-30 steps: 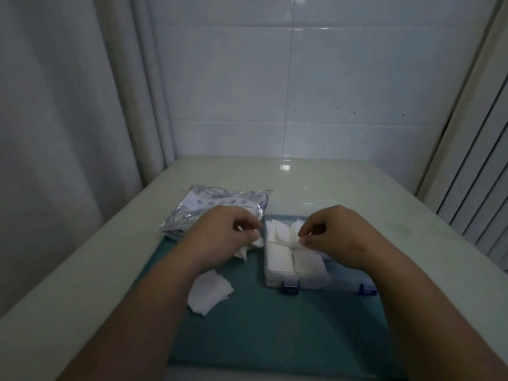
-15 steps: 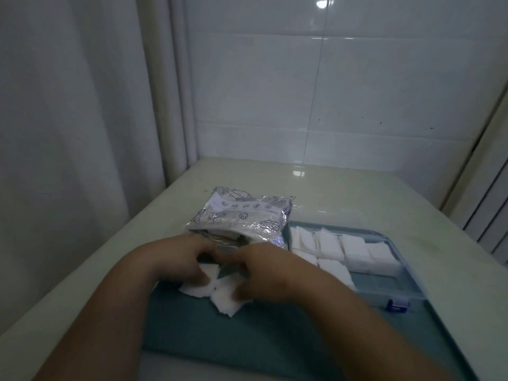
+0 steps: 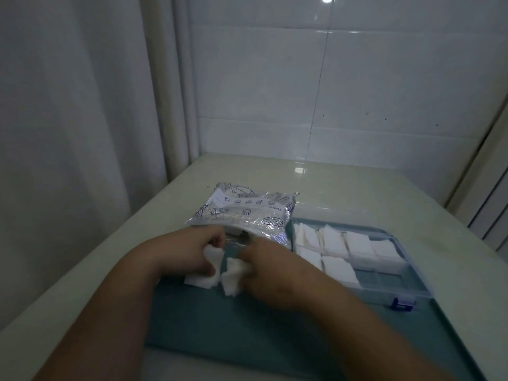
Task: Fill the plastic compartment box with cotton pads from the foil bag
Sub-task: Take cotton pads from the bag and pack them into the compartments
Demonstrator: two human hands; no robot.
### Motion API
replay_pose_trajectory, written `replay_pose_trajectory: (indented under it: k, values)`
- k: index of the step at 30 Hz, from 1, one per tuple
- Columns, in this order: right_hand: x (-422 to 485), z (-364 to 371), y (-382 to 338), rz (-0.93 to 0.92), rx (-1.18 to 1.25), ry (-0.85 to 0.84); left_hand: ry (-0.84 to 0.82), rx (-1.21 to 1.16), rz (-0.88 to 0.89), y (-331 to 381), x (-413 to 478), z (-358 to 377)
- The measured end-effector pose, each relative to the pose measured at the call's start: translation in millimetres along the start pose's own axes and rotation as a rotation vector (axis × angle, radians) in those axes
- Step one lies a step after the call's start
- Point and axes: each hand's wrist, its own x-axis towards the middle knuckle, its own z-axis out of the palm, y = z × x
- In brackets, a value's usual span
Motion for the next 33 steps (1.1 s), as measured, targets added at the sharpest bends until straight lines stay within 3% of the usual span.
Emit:
replay_pose_trajectory:
  k: [8,14,19,26,29,33]
  values:
    - [-23.1,-37.6,29.7,0.069,0.185,0.253,0.101,-0.406,0.138,27.9,2.9,-14.2]
    - [-34.2,-61.6,56.7,0.161,0.704,0.445,0.525,-0.581,0.087,66.1,28.7,-12.1]
    - [-30.7,-41.8,68.0,0.206,0.891,0.522,0.470,-0.790,0.035,87.5,38.0,8.9]
    - [-29.2,-35.9,75.3,0.225,0.934,0.569,0.354,-1.181,0.057,87.9,38.2,23.3]
    - [-30.7,-35.7,74.9,0.247,0.900,0.595,0.331,-1.157,0.074,86.9,35.8,24.4]
    - [-34.2,-40.0,74.0,0.226,0.913,0.722,0.510,-0.755,0.015,82.5,36.6,26.7]
